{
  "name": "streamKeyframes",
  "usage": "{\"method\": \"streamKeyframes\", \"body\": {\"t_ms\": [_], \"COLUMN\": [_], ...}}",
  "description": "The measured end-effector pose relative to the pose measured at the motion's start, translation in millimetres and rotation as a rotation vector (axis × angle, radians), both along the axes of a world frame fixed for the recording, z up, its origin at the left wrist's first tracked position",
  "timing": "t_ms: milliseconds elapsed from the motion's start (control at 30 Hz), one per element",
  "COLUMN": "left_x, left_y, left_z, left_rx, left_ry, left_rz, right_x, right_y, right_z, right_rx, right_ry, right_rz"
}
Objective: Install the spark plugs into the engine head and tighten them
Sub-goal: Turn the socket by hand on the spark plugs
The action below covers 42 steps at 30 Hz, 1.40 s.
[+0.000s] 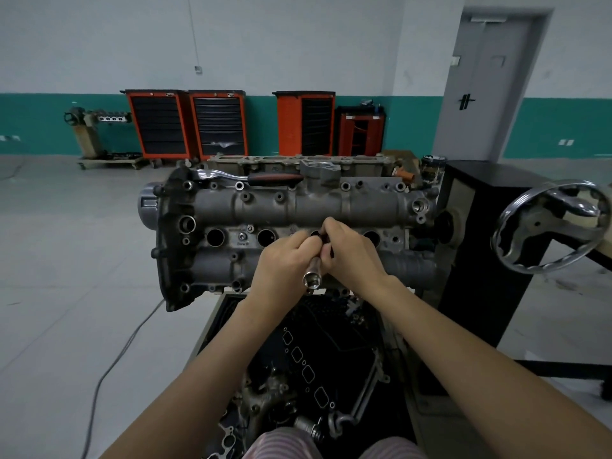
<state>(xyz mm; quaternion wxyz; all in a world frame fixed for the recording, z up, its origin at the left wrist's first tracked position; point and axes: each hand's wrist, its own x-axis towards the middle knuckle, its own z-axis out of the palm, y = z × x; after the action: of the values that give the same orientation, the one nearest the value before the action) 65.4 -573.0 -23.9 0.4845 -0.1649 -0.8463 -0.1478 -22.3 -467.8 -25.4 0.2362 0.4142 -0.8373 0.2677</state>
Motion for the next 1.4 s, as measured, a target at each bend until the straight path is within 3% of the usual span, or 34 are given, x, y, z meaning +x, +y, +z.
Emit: {"method": "streamKeyframes", "body": {"t_ms": [300,433,600,700,933,1400], "left_x": [-17.4,-24.3,-27.3,-29.8,-31.5,-20.3], "left_y": [1.2,4.6,1.1,0.7,-3.9,4.1], "left_z": [-4.7,-10.0,-20.1,-22.4,-19.0,-11.2], "left_rx": [0.013,0.106,0.217,0.234,0.016,0.095], "left_ry": [0.024,0.05,0.017,0.031,0.195,0.268], "left_rz": [0.151,0.154,0.108,0.088,0.157,0.272], "right_x": [-0.6,-3.2,-9.4,-11.1,-23.1,-13.3], "right_y": [-5.2,2.1,6.1,4.4,3.1,4.7], "right_z": [-11.8,0.6,11.5,7.5,-2.3,3.2], "right_rx": [-0.167,-0.035,0.129,0.108,0.033,0.003], "right_ry": [-0.065,-0.023,0.166,0.178,0.119,0.319], "right_rz": [-0.061,0.082,0.177,0.188,0.131,0.197]}}
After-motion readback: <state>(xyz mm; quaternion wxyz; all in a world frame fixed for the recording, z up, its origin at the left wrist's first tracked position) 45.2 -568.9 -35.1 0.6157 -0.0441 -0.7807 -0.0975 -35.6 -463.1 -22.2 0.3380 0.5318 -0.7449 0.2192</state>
